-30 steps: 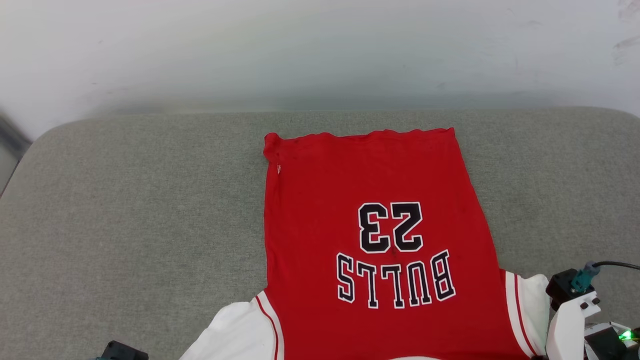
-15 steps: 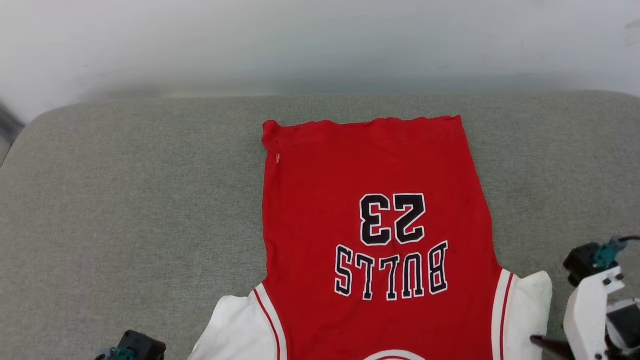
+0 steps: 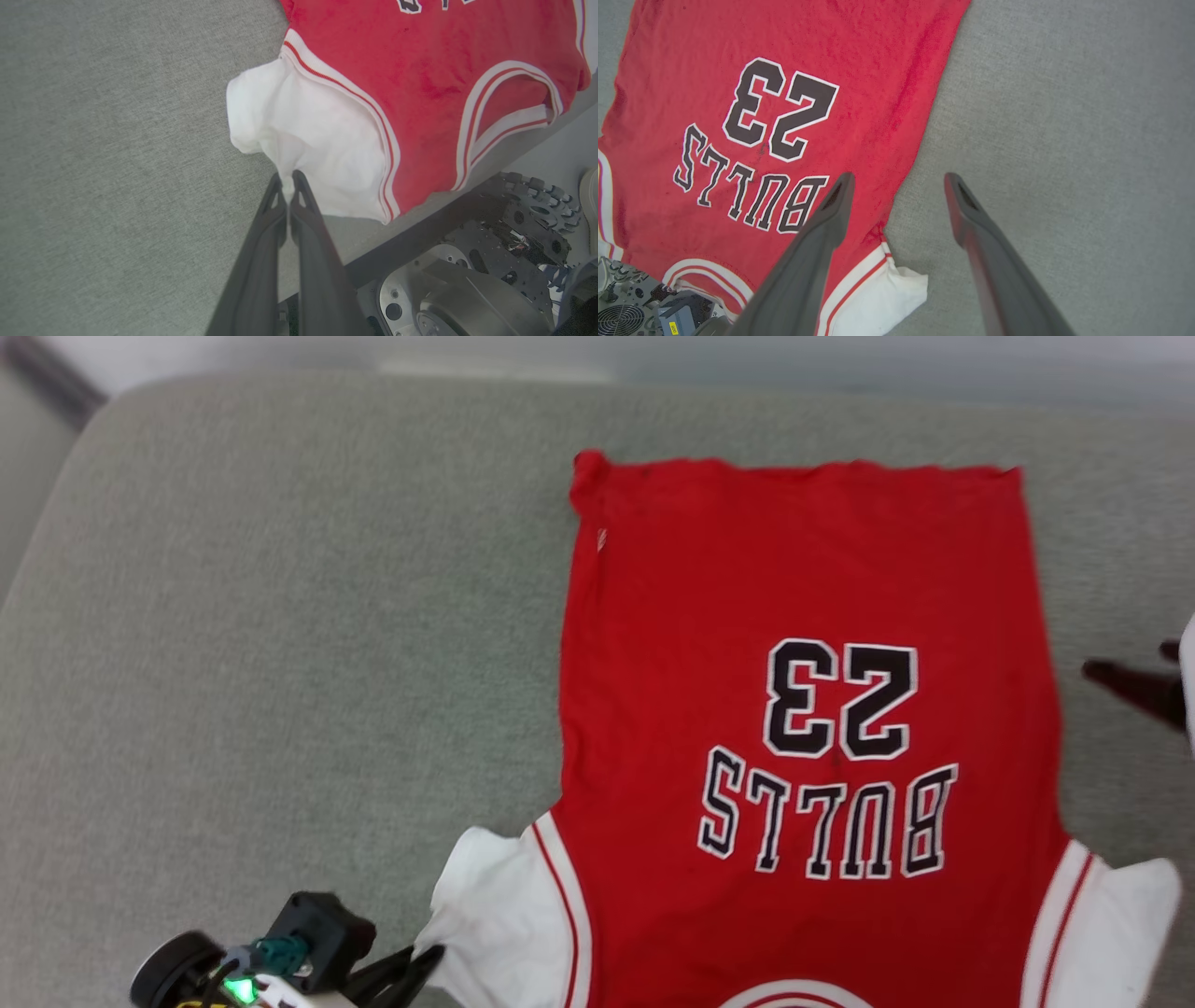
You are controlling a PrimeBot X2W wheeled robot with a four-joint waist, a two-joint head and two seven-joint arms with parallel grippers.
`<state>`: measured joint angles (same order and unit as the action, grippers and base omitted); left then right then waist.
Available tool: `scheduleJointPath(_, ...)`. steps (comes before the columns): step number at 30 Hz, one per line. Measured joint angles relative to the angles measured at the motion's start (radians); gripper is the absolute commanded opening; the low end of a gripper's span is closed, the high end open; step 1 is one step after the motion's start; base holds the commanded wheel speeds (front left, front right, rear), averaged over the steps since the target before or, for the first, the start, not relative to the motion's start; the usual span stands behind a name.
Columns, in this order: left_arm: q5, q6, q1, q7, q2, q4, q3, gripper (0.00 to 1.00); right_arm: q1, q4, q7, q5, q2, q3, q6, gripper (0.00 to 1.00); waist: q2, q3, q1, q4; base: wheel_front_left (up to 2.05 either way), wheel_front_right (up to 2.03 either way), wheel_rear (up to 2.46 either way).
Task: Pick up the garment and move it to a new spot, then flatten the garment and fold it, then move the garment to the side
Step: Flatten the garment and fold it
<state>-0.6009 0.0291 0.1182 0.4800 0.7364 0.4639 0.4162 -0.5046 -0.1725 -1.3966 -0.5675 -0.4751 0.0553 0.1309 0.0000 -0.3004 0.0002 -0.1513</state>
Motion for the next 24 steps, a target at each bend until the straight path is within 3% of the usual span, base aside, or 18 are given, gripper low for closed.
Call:
scheduleJointPath(5,0.036,0.036,-0.085,0.010,-0.018,0.035,0.041,0.00,-0.175,0.084,-0.088,0.092,0.010,0.040,0.000,1.00,0.0000,-0.093,0.0001,-0.073,0.00,0.00,0.00)
scheduleJointPath(12,0.069,0.066,-0.169,-0.006,-0.057,0.033,0.095,0.00,-0.355,0.208,-0.124,0.238,-0.007,0.105,0.000,1.00,0.0000,-0.207,0.0001,-0.183,0.00,0.00,0.00)
scheduleJointPath(24,0.077,0.087,-0.266,-0.040,-0.085,-0.002,0.159,0.00,-0.477,0.326,-0.134,0.439,-0.001,0.233,0.000,1.00,0.0000,-0.336,0.0000,-0.316,0.00,0.00,0.00)
